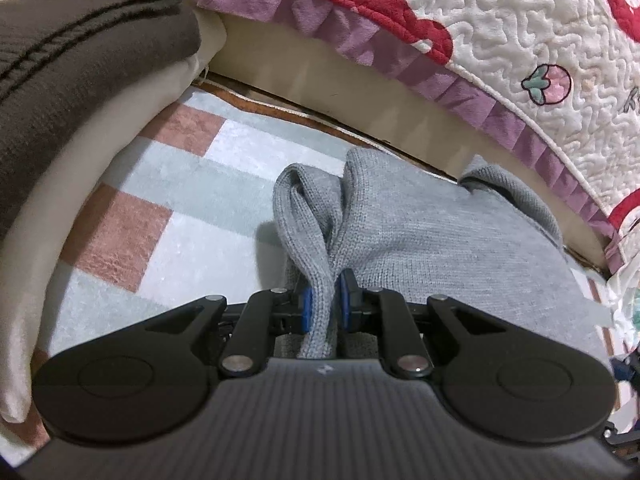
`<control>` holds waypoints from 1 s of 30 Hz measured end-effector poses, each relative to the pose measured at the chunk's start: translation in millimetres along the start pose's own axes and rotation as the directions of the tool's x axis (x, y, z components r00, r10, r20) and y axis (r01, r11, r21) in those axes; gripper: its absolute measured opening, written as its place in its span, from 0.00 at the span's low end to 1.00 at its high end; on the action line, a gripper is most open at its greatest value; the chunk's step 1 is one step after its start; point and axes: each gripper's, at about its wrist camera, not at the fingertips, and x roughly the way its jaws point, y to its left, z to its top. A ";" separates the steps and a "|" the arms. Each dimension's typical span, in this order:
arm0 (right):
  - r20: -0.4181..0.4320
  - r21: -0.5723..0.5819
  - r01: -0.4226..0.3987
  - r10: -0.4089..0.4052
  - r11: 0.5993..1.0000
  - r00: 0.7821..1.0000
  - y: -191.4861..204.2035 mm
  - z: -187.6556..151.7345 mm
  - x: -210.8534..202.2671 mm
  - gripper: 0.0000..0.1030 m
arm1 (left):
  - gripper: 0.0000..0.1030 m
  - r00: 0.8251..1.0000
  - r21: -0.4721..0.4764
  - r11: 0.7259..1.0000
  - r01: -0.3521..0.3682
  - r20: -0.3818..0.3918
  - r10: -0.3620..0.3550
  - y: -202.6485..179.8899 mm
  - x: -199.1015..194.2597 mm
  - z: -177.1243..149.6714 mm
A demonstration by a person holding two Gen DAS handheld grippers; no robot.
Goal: Fold clothes
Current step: 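Open the right gripper, then the left gripper, releasing the folded sweater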
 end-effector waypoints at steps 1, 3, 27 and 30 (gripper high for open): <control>-0.004 -0.087 0.030 -0.031 0.996 1.000 10.0 -0.3 5.5 0.61 | 0.13 1.000 0.013 1.000 -0.015 0.000 0.015 -2.1 0.1 -0.2; -0.009 -0.188 0.063 -0.066 0.980 0.998 19.5 -5.5 11.6 0.52 | 0.12 0.999 0.041 0.999 -0.036 0.006 0.036 -6.9 -0.1 -0.6; -0.068 0.179 -0.175 0.189 0.968 0.980 -23.3 39.5 30.1 0.43 | 0.21 0.994 0.062 0.992 -0.110 0.011 0.110 -13.6 -1.7 -0.3; -0.039 0.085 -0.137 0.140 0.987 0.989 0.5 26.5 26.3 0.44 | 0.19 0.981 0.096 0.978 -0.186 0.070 0.180 -21.5 -26.2 1.3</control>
